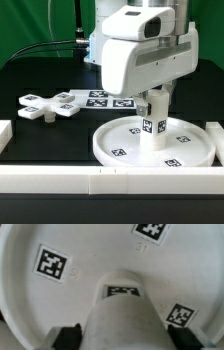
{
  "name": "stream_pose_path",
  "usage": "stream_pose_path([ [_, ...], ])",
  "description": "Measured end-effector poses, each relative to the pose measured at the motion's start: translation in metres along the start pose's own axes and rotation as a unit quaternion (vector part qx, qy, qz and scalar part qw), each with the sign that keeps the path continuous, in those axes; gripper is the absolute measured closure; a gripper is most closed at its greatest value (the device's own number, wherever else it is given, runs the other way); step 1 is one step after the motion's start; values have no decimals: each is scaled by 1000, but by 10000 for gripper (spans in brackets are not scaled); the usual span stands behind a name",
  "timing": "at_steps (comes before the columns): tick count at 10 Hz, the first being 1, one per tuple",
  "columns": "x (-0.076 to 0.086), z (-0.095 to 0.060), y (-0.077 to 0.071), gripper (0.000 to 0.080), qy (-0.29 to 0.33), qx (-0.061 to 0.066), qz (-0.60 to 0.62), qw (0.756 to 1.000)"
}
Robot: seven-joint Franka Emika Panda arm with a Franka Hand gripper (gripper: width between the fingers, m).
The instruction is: Assemble round table
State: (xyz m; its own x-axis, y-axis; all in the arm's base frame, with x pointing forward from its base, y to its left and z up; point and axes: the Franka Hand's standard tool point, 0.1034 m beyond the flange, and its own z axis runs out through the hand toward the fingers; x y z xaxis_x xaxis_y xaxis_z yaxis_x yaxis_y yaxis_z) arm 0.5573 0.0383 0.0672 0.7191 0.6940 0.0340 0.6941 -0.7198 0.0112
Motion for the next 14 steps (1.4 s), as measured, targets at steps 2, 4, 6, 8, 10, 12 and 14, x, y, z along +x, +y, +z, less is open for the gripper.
stream_pose_path([
  [2,0,0,0,390,2,4,79,997],
  [4,-1,0,0,390,5,15,188,982],
  [6,-2,0,1,390,11,28,271,962],
  [8,0,0,2,390,15,28,332,943],
  [10,0,-1,3,390,15,28,383,923],
  [12,0,0,2,310,15,29,386,922],
  [14,-2,-3,1,160,17,26,353,935],
])
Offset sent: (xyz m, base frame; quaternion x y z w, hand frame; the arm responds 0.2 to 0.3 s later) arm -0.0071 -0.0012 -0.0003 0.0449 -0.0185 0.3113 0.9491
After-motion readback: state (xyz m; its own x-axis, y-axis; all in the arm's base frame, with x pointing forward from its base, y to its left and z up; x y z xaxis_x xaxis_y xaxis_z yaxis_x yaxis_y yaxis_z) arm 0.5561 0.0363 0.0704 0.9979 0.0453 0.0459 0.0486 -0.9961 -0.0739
